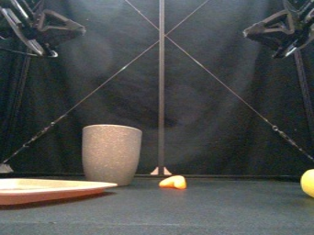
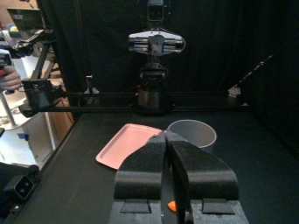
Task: Pick the tangerine then place it in the grey bowl
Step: Pick the tangerine
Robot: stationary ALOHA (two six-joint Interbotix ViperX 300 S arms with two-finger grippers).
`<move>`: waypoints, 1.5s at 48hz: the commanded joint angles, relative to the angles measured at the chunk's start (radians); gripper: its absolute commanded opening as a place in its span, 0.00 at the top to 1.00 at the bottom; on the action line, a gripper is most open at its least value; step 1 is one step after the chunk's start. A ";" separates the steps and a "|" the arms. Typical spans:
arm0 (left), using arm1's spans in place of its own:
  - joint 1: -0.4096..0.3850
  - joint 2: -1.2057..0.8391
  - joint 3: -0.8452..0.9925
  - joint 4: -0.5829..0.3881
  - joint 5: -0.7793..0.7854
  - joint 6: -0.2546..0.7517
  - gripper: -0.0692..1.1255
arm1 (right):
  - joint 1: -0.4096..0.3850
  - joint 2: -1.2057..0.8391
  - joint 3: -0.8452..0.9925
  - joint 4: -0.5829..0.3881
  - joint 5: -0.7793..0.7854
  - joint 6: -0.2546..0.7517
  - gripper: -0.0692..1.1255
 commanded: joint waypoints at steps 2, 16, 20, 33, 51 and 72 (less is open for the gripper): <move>0.008 0.008 -0.012 0.005 0.067 0.003 0.92 | 0.000 0.048 -0.008 0.011 -0.002 0.015 0.89; 0.017 0.008 -0.049 0.011 0.196 0.006 0.91 | -0.021 0.272 -0.114 0.133 0.003 0.054 0.89; 0.023 0.006 -0.055 0.015 0.201 0.006 0.91 | -0.034 0.336 -0.153 0.186 0.017 0.054 0.88; 0.031 0.008 -0.061 0.034 0.199 0.006 0.91 | -0.086 0.543 -0.239 0.307 0.083 0.054 0.54; 0.035 0.005 -0.061 0.034 0.190 0.006 0.91 | -0.133 0.818 -0.394 0.373 0.212 0.054 0.16; 0.043 0.005 -0.049 0.034 0.190 0.006 0.91 | -0.227 1.071 -0.623 0.506 0.528 0.057 0.17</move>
